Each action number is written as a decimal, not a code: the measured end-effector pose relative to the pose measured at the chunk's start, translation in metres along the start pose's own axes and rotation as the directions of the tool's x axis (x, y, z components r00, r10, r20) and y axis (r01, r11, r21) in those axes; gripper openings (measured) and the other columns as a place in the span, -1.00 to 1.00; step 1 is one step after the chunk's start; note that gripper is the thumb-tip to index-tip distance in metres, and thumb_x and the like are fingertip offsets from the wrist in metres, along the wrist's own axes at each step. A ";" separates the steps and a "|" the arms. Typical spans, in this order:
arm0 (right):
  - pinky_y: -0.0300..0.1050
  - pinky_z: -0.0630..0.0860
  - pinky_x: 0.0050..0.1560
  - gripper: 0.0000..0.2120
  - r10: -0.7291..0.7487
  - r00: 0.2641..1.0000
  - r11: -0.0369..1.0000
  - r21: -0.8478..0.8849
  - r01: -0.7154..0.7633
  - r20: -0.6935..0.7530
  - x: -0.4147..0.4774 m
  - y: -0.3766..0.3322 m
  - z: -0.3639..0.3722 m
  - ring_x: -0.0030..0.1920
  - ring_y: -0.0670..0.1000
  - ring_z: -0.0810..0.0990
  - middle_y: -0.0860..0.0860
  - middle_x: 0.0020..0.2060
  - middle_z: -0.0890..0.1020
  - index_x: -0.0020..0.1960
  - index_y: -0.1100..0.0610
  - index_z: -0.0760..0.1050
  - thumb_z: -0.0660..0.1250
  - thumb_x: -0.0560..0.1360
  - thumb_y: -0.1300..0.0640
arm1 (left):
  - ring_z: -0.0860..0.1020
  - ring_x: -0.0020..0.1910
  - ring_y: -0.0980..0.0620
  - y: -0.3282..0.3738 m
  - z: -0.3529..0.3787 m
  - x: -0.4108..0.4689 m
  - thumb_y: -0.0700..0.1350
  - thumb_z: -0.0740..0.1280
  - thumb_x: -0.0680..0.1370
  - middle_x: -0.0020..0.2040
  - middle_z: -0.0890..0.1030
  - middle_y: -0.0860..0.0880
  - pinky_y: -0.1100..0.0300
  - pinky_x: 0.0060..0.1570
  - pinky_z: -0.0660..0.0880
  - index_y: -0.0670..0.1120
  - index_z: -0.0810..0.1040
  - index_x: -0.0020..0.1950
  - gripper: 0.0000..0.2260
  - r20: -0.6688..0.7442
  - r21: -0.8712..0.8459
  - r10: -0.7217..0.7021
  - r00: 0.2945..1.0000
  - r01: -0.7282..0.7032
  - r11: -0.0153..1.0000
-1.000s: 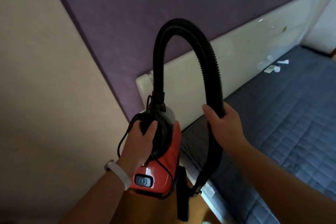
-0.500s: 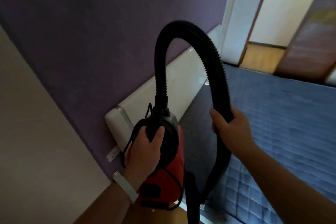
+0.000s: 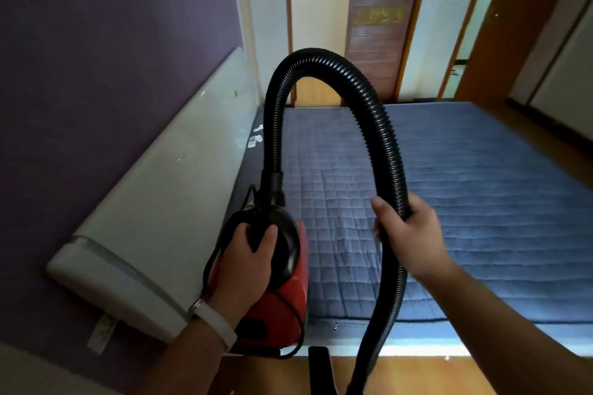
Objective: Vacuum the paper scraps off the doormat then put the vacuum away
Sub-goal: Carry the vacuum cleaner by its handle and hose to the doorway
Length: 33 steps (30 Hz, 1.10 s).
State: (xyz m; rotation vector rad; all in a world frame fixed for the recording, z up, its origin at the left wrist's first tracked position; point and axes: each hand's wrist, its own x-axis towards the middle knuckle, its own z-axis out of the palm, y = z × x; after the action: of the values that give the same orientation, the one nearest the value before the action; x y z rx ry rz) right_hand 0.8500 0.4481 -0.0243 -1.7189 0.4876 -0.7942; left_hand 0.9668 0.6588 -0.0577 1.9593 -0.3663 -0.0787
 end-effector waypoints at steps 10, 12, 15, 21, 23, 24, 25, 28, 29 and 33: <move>-0.08 0.46 -0.35 -0.75 0.021 0.981 1.000 0.021 -0.017 -0.194 -0.027 0.034 -0.218 -0.43 0.03 0.50 0.04 -0.48 0.50 -0.24 0.14 0.45 0.41 0.54 0.09 | 0.58 -0.18 0.04 0.092 0.175 -0.060 0.15 0.30 0.56 -0.23 0.60 0.03 0.07 -0.12 0.45 0.02 0.49 -0.13 -0.77 0.163 0.038 0.079 0.984 -0.086 0.996; -0.07 0.45 -0.34 -0.74 0.015 0.973 1.000 0.015 -0.012 -0.232 -0.034 0.041 -0.268 -0.42 0.03 0.51 0.04 -0.46 0.51 -0.23 0.16 0.45 0.40 0.54 0.06 | 0.58 -0.17 0.04 0.116 0.218 -0.076 0.15 0.30 0.57 -0.22 0.61 0.02 0.07 -0.12 0.44 0.02 0.49 -0.13 -0.77 0.206 0.035 0.116 0.972 -0.126 0.991; -0.08 0.47 -0.33 -0.76 0.011 0.954 1.000 -0.013 -0.015 -0.298 -0.043 0.052 -0.336 -0.40 0.02 0.52 0.03 -0.45 0.52 -0.22 0.15 0.45 0.40 0.54 0.07 | 0.58 -0.19 0.01 0.145 0.281 -0.104 0.15 0.30 0.57 -0.24 0.60 0.02 0.06 -0.13 0.46 0.01 0.49 -0.13 -0.77 0.275 -0.002 0.139 0.951 -0.144 0.990; 0.11 0.49 -0.31 -0.61 0.003 0.893 0.993 -0.106 -0.057 -0.451 -0.065 0.059 -0.451 -0.36 0.21 0.51 0.24 -0.37 0.51 -0.18 0.10 0.45 0.40 0.41 -0.23 | 0.56 -0.28 -0.02 0.200 0.390 -0.155 0.15 0.30 0.56 -0.32 0.55 0.05 0.09 -0.23 0.42 0.01 0.45 -0.20 -0.74 0.416 -0.090 0.172 0.893 -0.148 0.985; 0.19 0.49 -0.28 -0.60 -0.005 0.857 0.988 -0.133 -0.074 -0.515 -0.071 0.058 -0.485 -0.34 0.25 0.51 0.28 -0.34 0.49 -0.19 0.07 0.45 0.37 0.38 -0.27 | 0.56 -0.30 0.00 0.218 0.421 -0.168 0.17 0.30 0.56 -0.34 0.55 0.07 0.10 -0.24 0.42 0.01 0.45 -0.20 -0.73 0.467 -0.112 0.196 0.863 -0.162 0.980; 0.19 0.49 -0.28 -0.60 -0.014 0.837 0.985 -0.152 -0.082 -0.547 -0.074 0.058 -0.501 -0.34 0.26 0.51 0.28 -0.34 0.49 -0.20 0.07 0.44 0.37 0.38 -0.27 | 0.56 -0.29 0.00 0.226 0.437 -0.175 0.17 0.30 0.56 -0.34 0.55 0.07 0.11 -0.24 0.42 0.02 0.45 -0.20 -0.73 0.494 -0.119 0.207 0.845 -0.170 0.978; 0.17 0.49 -0.28 -0.61 -0.024 0.817 0.981 -0.171 -0.091 -0.576 -0.078 0.059 -0.516 -0.33 0.25 0.51 0.28 -0.34 0.50 -0.20 0.07 0.44 0.36 0.38 -0.27 | 0.56 -0.29 0.01 0.235 0.452 -0.180 0.18 0.30 0.56 -0.33 0.56 0.07 0.11 -0.25 0.41 0.03 0.45 -0.19 -0.74 0.521 -0.122 0.217 0.825 -0.180 0.976; 0.10 0.46 -0.33 -0.59 -0.035 0.771 0.969 -0.210 -0.130 -0.636 -0.089 0.065 -0.561 -0.38 0.16 0.49 0.24 -0.36 0.52 -0.21 0.10 0.43 0.35 0.40 -0.25 | 0.56 -0.29 0.03 0.263 0.494 -0.195 0.15 0.29 0.56 -0.32 0.56 0.07 0.14 -0.29 0.38 0.02 0.46 -0.19 -0.75 0.595 -0.140 0.260 0.761 -0.220 0.965; 0.09 0.45 -0.34 -0.61 -0.032 0.756 0.965 -0.217 -0.147 -0.654 -0.092 0.068 -0.575 -0.38 0.11 0.48 0.20 -0.38 0.52 -0.23 0.09 0.42 0.36 0.40 -0.25 | 0.56 -0.30 0.03 0.270 0.508 -0.199 0.14 0.30 0.57 -0.32 0.57 0.06 0.14 -0.29 0.38 0.01 0.46 -0.19 -0.75 0.610 -0.152 0.271 0.744 -0.226 0.962; 0.01 0.43 -0.34 -0.67 -0.026 0.685 0.953 -0.225 -0.203 -0.728 -0.097 0.080 -0.625 -0.37 0.09 0.46 0.20 -0.37 0.50 -0.23 0.02 0.43 0.37 0.41 -0.22 | 0.57 -0.28 0.04 0.294 0.568 -0.207 0.14 0.31 0.56 -0.33 0.58 0.05 0.15 -0.28 0.38 -0.01 0.49 -0.17 -0.75 0.684 -0.171 0.296 0.667 -0.249 0.953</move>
State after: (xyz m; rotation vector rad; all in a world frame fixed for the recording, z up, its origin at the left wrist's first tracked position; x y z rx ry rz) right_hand 0.3380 0.0681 -0.0329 -1.5628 1.2829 -1.3954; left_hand 0.5795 0.1094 -0.0471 1.7177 -1.1506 -0.6564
